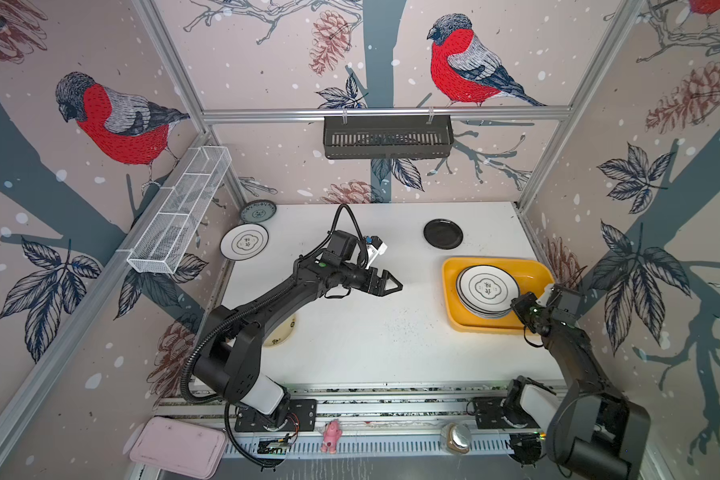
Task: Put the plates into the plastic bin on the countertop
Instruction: 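Open the right gripper to release the plate on the stack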
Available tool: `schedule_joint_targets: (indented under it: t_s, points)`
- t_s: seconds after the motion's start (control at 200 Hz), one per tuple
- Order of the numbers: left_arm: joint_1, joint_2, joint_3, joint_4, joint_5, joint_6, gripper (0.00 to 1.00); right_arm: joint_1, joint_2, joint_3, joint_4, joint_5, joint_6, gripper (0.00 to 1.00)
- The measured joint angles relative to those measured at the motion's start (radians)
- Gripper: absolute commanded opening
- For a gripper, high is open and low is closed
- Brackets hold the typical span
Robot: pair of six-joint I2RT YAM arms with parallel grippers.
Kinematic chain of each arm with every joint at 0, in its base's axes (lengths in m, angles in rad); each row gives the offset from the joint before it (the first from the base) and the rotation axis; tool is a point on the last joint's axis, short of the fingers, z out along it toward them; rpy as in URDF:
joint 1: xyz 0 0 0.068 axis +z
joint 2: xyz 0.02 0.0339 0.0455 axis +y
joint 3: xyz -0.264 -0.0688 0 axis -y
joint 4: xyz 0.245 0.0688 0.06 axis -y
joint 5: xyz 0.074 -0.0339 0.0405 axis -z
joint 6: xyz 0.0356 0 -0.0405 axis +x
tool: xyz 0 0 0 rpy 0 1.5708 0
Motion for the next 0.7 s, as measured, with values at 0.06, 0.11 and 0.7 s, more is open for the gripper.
schedule_joint_targets:
  t_s: [0.06, 0.11, 0.7]
  points:
    - [0.0, 0.0, 0.0, 0.0, -0.006, 0.0, 0.96, 0.0, 0.001, 0.0, -0.002, 0.0, -0.001, 0.27]
    - [0.0, 0.0, 0.0, 0.0, -0.011, 0.0, 0.96, 0.0, 0.001, 0.0, -0.002, 0.0, -0.002, 0.29]
    - [0.071, -0.028, -0.029, 0.013, -0.082, -0.036, 0.96, 0.011, -0.113, 0.021, -0.048, 0.018, -0.019, 0.83]
